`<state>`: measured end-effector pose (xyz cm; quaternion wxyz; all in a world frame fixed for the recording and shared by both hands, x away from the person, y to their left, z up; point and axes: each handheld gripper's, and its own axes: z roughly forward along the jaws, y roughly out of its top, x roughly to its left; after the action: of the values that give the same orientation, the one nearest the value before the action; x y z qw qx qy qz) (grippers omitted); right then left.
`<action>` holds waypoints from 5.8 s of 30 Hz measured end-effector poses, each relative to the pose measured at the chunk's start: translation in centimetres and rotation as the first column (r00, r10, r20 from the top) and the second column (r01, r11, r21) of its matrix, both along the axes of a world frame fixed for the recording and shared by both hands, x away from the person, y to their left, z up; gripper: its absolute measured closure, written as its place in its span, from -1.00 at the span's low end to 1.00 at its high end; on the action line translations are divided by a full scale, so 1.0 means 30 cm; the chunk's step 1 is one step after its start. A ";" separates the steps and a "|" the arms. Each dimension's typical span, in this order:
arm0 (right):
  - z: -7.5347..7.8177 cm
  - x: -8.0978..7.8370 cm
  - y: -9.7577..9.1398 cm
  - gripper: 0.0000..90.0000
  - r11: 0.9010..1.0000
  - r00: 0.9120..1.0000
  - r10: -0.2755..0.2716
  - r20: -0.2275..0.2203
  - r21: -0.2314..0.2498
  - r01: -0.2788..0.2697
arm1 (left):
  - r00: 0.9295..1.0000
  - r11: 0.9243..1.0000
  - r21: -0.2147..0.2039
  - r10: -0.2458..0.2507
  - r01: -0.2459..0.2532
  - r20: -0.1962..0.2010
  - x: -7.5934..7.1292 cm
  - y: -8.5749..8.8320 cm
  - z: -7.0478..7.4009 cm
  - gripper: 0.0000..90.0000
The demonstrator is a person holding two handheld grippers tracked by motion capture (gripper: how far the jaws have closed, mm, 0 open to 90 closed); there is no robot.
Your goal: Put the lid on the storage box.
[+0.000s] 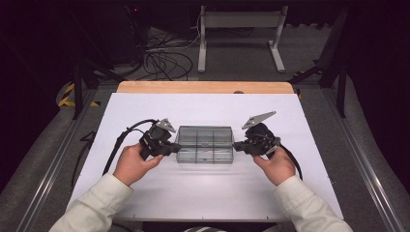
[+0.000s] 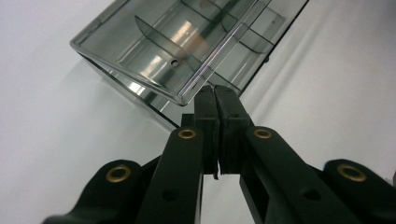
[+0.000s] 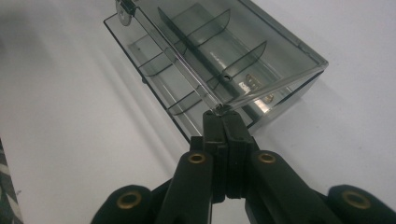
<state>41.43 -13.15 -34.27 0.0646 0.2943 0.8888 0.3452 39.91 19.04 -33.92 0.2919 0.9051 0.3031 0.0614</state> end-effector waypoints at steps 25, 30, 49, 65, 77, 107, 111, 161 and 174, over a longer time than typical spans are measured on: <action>-0.065 -0.038 0.017 0.98 0.998 0.996 0.045 -0.078 -0.050 -0.049 | 0.996 0.996 0.060 -0.071 0.073 -0.046 -0.029 -0.036 -0.054 0.97; -0.065 -0.052 0.044 0.93 0.996 0.995 0.069 -0.068 -0.060 -0.073 | 0.996 0.996 0.057 -0.072 0.075 -0.046 -0.031 -0.043 -0.061 0.93; -0.030 -0.061 0.033 -0.07 0.997 0.998 0.057 0.021 0.056 -0.058 | 0.999 0.993 -0.114 -0.021 0.027 0.047 -0.051 -0.011 -0.005 0.22; 0.003 -0.089 0.053 -0.89 0.989 0.989 0.080 0.125 0.113 -0.094 | 0.976 0.978 -0.206 0.052 -0.008 0.213 -0.096 0.017 0.031 -0.32; 0.037 -0.126 0.026 -1.00 0.982 0.973 0.064 0.223 0.162 -0.102 | 0.951 0.965 -0.264 0.083 -0.002 0.297 -0.142 0.043 0.050 -0.57; -0.070 -0.221 -0.102 -1.00 0.964 0.951 -0.001 0.309 0.252 -0.081 | 0.873 0.941 -0.333 0.204 -0.051 0.443 -0.290 0.189 -0.067 -0.71; -0.100 -0.224 -0.119 -1.00 0.967 0.953 -0.021 0.302 0.247 -0.057 | 0.876 0.942 -0.330 0.208 -0.060 0.435 -0.297 0.207 -0.094 -0.73; -0.296 -0.243 -0.216 -1.00 0.973 0.978 -0.075 0.193 0.229 0.029 | 0.920 0.955 -0.269 0.214 -0.127 0.327 -0.326 0.304 -0.306 -0.74; -0.293 -0.243 -0.220 -1.00 0.971 0.978 -0.077 0.196 0.236 0.029 | 0.914 0.945 -0.294 0.243 -0.147 0.325 -0.325 0.319 -0.296 -0.76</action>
<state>34.15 -19.76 -43.05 0.1297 0.2866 0.8230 0.4729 30.17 28.61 -42.80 0.4518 0.7969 0.3399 0.2127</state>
